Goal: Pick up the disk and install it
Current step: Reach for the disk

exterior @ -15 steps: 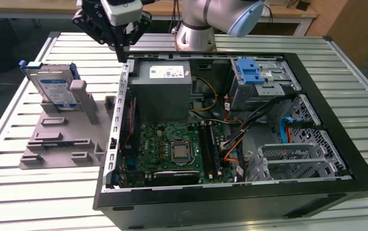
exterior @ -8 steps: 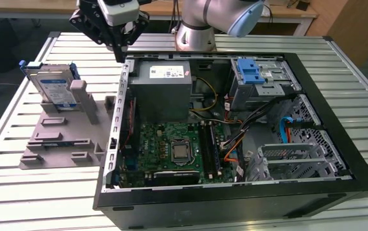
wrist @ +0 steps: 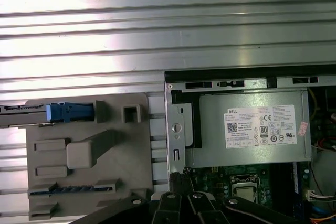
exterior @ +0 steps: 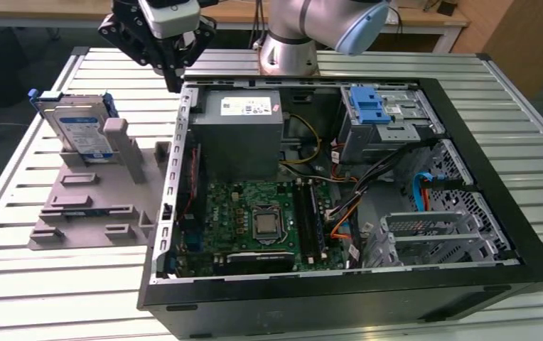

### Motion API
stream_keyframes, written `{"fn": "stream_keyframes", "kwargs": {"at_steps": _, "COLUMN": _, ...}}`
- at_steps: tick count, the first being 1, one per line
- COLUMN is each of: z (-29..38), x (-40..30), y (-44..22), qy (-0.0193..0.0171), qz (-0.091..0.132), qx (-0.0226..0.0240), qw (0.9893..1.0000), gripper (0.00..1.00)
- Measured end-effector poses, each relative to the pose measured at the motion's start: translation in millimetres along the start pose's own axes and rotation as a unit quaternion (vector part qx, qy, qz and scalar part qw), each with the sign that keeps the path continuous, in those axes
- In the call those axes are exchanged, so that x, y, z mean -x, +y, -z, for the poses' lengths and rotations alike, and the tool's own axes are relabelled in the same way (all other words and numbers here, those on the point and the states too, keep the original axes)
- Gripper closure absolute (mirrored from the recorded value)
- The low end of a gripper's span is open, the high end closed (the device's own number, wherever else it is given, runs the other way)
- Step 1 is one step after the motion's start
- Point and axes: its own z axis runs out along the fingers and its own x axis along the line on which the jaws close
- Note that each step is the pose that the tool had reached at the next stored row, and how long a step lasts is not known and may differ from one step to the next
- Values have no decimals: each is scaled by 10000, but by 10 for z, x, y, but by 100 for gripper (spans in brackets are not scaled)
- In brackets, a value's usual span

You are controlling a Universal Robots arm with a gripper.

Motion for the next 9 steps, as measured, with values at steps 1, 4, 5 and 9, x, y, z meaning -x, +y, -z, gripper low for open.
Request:
{"fn": "stream_keyframes", "kwargs": {"at_steps": 1, "z": 0, "x": -6, "y": 0, "qy": 0, "qz": 0, "qx": 0, "qw": 10000, "gripper": 89}}
{"fn": "stream_keyframes", "kwargs": {"at_steps": 4, "z": -1, "x": -24, "y": 0, "qy": 0, "qz": 0, "qx": 0, "qw": 10000, "gripper": 89}}
{"fn": "stream_keyframes", "kwargs": {"at_steps": 5, "z": -1, "x": -31, "y": 0, "qy": 1, "qz": 0, "qx": 0, "qw": 10000, "gripper": 89}}
{"fn": "stream_keyframes", "kwargs": {"at_steps": 9, "z": -2, "x": -55, "y": 0, "qy": 1, "qz": 0, "qx": 0, "qw": 10000, "gripper": 89}}
